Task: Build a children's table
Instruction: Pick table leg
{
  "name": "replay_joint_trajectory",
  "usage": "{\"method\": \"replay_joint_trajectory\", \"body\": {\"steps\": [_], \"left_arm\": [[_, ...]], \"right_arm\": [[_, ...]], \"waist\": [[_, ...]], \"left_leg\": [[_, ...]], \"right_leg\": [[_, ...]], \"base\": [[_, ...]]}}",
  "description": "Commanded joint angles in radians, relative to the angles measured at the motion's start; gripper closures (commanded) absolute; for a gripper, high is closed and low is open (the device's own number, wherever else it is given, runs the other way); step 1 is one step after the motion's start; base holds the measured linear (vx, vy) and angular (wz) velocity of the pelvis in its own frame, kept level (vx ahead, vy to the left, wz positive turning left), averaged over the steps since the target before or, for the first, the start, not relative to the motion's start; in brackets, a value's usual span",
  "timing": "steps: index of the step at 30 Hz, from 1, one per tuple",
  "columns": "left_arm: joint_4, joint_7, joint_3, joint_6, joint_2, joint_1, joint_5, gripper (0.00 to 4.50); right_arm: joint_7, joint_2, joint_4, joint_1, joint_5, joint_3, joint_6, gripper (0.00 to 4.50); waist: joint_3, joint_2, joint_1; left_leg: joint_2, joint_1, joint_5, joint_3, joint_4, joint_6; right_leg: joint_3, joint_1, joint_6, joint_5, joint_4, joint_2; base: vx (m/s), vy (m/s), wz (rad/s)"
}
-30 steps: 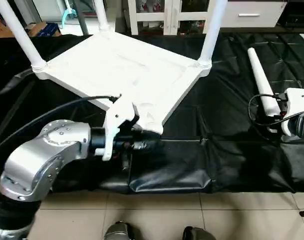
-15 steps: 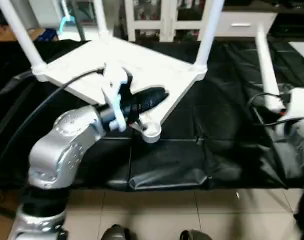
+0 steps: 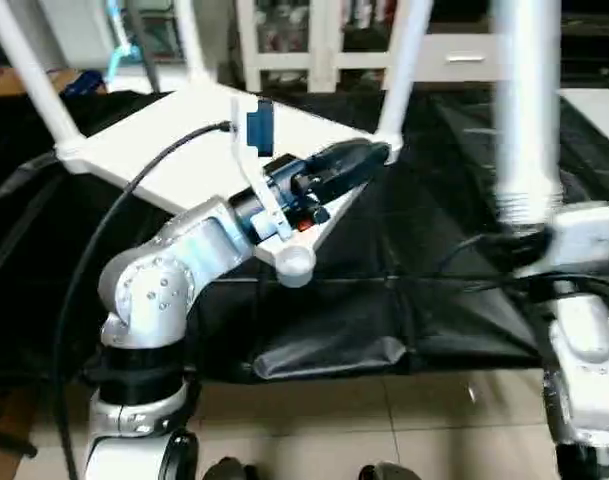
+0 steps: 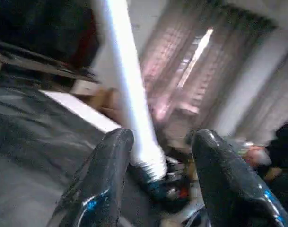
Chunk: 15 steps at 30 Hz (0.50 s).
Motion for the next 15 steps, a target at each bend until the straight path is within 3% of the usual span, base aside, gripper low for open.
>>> {"method": "replay_joint_trajectory", "body": {"steps": [1, 3, 4, 5, 11, 15], "left_arm": [[-0.02, 0.018, 0.016, 0.046, -0.001, -0.018, -0.044, 1.8], [-0.021, 0.036, 0.017, 0.046, -0.007, -0.019, -0.038, 1.65], [-0.016, 0.053, 0.021, 0.046, -0.014, -0.021, -0.037, 1.51], [-0.009, 0.068, 0.028, 0.032, -0.024, -0.025, -0.037, 1.51], [0.041, 0.139, 0.038, 0.001, -0.026, -0.048, 0.005, 1.04], [0.062, 0.181, 0.048, -0.015, -0.02, -0.054, 0.044, 0.85]], "right_arm": [[0.068, -0.017, -0.034, 0.012, -0.017, 0.063, -0.016, 1.75], [0.095, -0.034, -0.042, 0.019, -0.036, 0.1, -0.039, 1.75], [0.107, -0.044, -0.047, 0.022, -0.047, 0.12, -0.05, 1.75], [0.12, -0.051, -0.054, 0.026, -0.058, 0.144, -0.054, 1.75], [0.129, -0.043, -0.076, 0.035, -0.076, 0.173, -0.059, 1.75], [0.121, -0.044, -0.079, 0.04, -0.085, 0.179, -0.063, 1.75]], "waist": [[-0.083, -0.02, 0.003], [-0.084, -0.019, 0.001], [-0.084, -0.028, 0.001], [-0.084, -0.023, 0.002], [-0.088, -0.025, 0.001], [-0.091, -0.026, 0.001]], "left_leg": [[-0.013, 0.014, -0.32, 0.006, -0.07, 0.023], [-0.012, 0.015, -0.324, 0.005, -0.07, 0.026], [-0.011, 0.013, -0.321, 0.005, -0.07, 0.025], [-0.01, 0.014, -0.317, 0.003, -0.071, 0.024], [-0.008, 0.017, -0.331, 0.0, -0.076, 0.023], [-0.004, 0.018, -0.325, -0.002, -0.081, 0.023]], "right_leg": [[0.009, 0.048, -0.07, -0.468, -0.104, -0.009], [0.007, 0.046, -0.064, -0.477, -0.107, -0.008], [0.007, 0.047, -0.06, -0.478, -0.107, -0.008], [0.007, 0.048, -0.059, -0.476, -0.107, -0.009], [0.008, 0.046, -0.059, -0.429, -0.106, -0.005], [0.009, 0.053, -0.091, -0.361, -0.1, -0.007]], "base": [[0.0, 0.0, 0.0], [0.0, 0.0, 0.0], [0.0, 0.0, 0.0], [0.0, 0.0, 0.0], [0.0, 0.0, 0.0], [0.0, 0.0, 0.0]]}}
